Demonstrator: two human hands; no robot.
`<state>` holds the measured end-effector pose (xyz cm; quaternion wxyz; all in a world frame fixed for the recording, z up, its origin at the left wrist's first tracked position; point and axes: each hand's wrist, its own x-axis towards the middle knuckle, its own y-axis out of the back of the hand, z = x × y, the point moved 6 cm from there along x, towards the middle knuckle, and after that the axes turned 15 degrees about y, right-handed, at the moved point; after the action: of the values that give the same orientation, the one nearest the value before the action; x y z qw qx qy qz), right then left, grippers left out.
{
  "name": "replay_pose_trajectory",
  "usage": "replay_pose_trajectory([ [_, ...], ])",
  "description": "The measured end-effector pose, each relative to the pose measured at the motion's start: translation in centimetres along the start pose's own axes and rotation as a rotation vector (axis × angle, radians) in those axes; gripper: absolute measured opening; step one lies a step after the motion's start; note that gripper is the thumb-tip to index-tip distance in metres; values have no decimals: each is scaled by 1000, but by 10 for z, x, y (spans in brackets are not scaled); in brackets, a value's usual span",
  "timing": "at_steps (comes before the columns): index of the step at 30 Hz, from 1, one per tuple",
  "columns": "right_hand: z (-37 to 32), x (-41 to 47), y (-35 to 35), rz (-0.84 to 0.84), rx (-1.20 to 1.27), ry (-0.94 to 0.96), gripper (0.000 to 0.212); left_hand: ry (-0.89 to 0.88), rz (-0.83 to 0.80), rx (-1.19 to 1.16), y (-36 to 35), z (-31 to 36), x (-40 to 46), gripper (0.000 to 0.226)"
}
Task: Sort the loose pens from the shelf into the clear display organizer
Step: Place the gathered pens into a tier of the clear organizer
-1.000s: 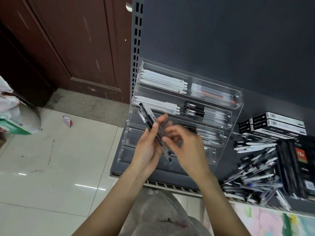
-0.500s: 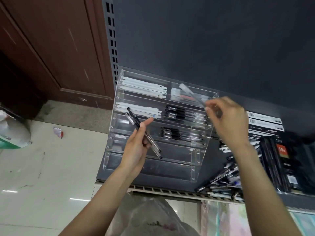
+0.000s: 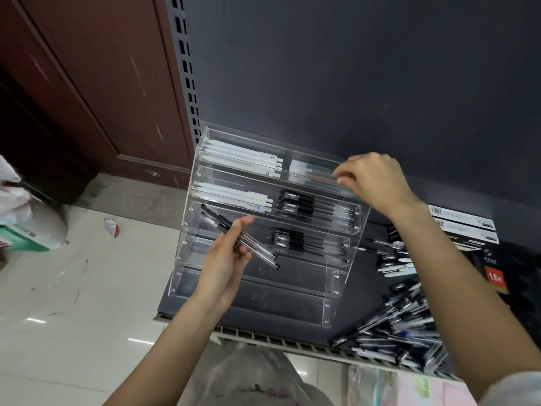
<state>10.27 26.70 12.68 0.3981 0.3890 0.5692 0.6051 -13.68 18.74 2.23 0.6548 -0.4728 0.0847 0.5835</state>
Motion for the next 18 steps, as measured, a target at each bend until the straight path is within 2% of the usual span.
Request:
replay_pose_trajectory([
  [3, 0, -4, 2, 8, 54, 23, 15, 6, 10, -4, -2, -1, 0, 28],
  [9, -1, -3, 0, -98, 12, 76, 25, 11, 3, -19, -4, -3, 0, 26],
  [11, -5, -7, 1, -70, -16, 62, 26, 13, 1, -16, -4, -3, -1, 26],
  [13, -18, -14, 12, 65, -13, 54, 22, 9, -3, -5, -4, -4, -2, 26],
  [15, -48, -23, 27, 259, 179, 71, 19, -5, -3, -1, -3, -4, -3, 25],
  [16, -68, -27, 30, 301, 336, 76, 19, -12, 1, -2, -2, -4, -4, 24],
  [18, -111, -30, 19, 226, 561, 75, 21, -24, 9, 1, -1, -4, -5, 24],
])
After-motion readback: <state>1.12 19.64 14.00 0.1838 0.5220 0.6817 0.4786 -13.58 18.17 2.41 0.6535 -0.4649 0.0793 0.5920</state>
